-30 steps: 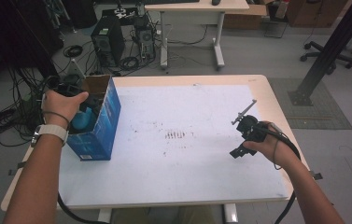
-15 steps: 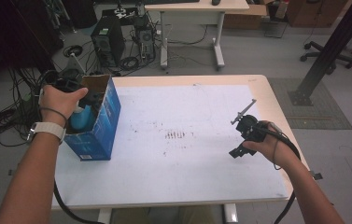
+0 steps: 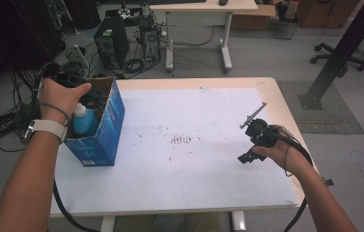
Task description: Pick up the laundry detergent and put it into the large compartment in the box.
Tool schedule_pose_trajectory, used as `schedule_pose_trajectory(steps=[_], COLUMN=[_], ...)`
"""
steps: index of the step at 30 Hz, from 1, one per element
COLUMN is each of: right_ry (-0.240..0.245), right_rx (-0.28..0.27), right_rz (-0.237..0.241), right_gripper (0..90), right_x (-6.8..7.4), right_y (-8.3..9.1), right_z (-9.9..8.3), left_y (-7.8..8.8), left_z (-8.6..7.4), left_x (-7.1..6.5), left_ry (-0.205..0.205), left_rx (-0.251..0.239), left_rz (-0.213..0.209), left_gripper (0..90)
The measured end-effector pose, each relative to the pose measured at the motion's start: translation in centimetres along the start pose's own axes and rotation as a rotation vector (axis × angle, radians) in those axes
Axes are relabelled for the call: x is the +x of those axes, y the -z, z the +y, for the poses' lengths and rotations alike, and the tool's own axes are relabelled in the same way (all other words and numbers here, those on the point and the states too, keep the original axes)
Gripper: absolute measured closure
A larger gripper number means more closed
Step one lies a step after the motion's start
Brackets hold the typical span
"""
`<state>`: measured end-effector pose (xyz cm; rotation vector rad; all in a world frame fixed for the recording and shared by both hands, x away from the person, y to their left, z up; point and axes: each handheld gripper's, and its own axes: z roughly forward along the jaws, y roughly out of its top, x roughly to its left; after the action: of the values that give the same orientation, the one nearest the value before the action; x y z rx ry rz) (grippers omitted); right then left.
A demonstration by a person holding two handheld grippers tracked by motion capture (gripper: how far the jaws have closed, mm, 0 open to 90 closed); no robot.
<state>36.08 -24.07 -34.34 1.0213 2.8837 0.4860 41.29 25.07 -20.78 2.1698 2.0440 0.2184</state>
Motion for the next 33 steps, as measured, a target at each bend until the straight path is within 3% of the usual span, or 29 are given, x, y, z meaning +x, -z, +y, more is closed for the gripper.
schedule_pose_trajectory(steps=[19,29,33], right_ry=[-0.003,0.006,0.010], right_rx=[-0.015,-0.022,-0.020], right_rz=[-0.007,-0.012,-0.013], right_gripper=[9.6,9.6,9.6], right_x=[0.2,0.5,0.6], right_y=[0.8,1.2,1.3], right_z=[-0.5,-0.3,-0.2], left_y=[3.4,4.7,4.9], left_z=[0.2,0.4,0.6], left_x=[-2.6,-4.6,-5.7], left_ry=[-0.052,-0.014,-0.019], left_rx=[-0.061,-0.079,-0.084], left_rz=[0.017,0.007,0.002], left_gripper=[12.6,13.0,13.1])
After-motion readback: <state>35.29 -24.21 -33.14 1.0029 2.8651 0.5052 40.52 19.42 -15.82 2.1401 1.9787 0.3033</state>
